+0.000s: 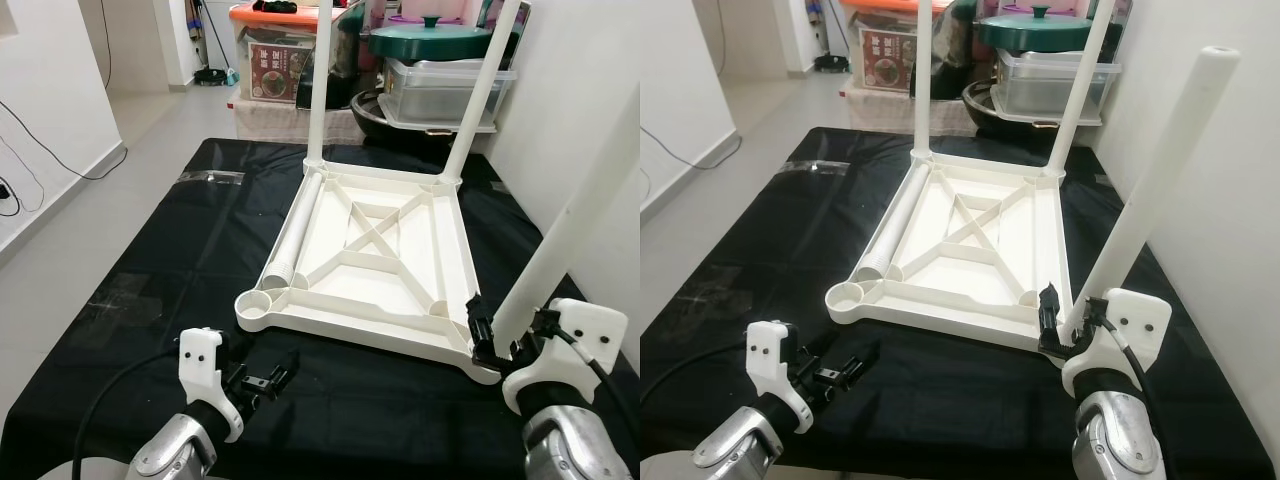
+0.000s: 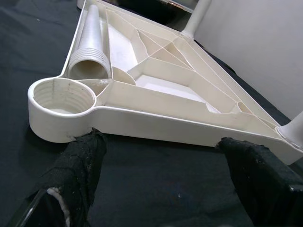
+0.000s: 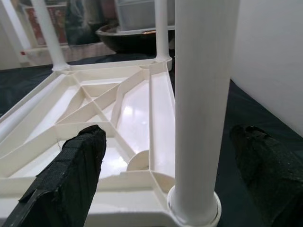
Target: Building children table
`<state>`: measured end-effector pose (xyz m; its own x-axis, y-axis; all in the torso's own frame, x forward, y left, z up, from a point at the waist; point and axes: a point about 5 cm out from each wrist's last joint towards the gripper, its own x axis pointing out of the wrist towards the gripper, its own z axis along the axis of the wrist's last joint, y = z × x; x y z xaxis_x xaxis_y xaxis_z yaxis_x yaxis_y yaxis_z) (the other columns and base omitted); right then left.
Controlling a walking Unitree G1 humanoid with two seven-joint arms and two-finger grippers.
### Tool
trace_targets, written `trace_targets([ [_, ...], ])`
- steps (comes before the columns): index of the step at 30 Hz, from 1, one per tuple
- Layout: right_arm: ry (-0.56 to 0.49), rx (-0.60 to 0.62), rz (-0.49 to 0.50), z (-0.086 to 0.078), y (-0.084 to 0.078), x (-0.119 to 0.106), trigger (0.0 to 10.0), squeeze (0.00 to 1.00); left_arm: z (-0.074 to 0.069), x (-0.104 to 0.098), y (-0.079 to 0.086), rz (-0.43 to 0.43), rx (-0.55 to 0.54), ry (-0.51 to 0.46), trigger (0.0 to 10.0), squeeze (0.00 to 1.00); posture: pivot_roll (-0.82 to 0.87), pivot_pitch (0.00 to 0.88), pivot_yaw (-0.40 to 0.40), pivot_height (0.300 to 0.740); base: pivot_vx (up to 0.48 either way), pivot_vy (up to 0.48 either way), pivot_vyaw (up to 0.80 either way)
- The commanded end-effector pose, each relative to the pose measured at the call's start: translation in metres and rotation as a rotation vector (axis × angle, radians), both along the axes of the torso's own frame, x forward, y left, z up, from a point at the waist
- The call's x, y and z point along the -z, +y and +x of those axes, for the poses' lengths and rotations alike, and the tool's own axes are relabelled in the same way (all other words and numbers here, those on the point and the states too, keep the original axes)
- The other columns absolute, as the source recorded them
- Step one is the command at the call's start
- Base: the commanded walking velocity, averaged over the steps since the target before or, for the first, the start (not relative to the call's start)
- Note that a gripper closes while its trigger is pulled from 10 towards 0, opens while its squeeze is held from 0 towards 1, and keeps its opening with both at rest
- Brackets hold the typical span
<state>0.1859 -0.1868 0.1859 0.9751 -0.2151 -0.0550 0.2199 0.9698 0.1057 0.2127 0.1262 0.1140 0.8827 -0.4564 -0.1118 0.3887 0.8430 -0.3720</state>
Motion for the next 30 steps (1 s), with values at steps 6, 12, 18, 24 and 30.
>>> trace_targets([
  [6, -0.059, -0.235, 0.009, 0.008, 0.02, -0.007, 10.0, 1.0, 0.002, 0.006, -0.004, 0.003, 0.034, 0.026, 10.0, 0.0, 0.03, 0.0, -0.049, 0.74, 0.0, 0.0, 0.0],
  [12, -0.048, -0.399, -0.016, 0.028, 0.033, 0.001, 10.0, 1.0, 0.003, 0.006, -0.005, 0.01, 0.028, 0.022, 10.0, 0.0, 0.07, 0.0, -0.068, 0.74, 0.0, 0.0, 0.0],
  [18, -0.038, -0.337, -0.062, 0.07, 0.027, 0.01, 10.0, 1.0, 0.003, 0.005, -0.002, 0.017, -0.001, 0.01, 10.0, 0.0, 0.11, 0.0, -0.086, 0.74, 0.0, 0.0, 0.0],
  [24, -0.043, -0.014, -0.093, 0.111, -0.011, 0.006, 10.0, 1.0, 0.005, 0.005, -0.003, 0.019, -0.005, 0.001, 10.0, 0.0, 0.12, 0.0, -0.088, 0.74, 0.0, 0.0, 0.0],
  [30, -0.029, 0.2, -0.056, 0.117, -0.036, 0.01, 10.0, 1.0, 0.006, 0.005, -0.002, 0.024, -0.007, -0.004, 10.0, 0.0, 0.13, 0.0, -0.089, 0.74, 0.0, 0.0, 0.0],
])
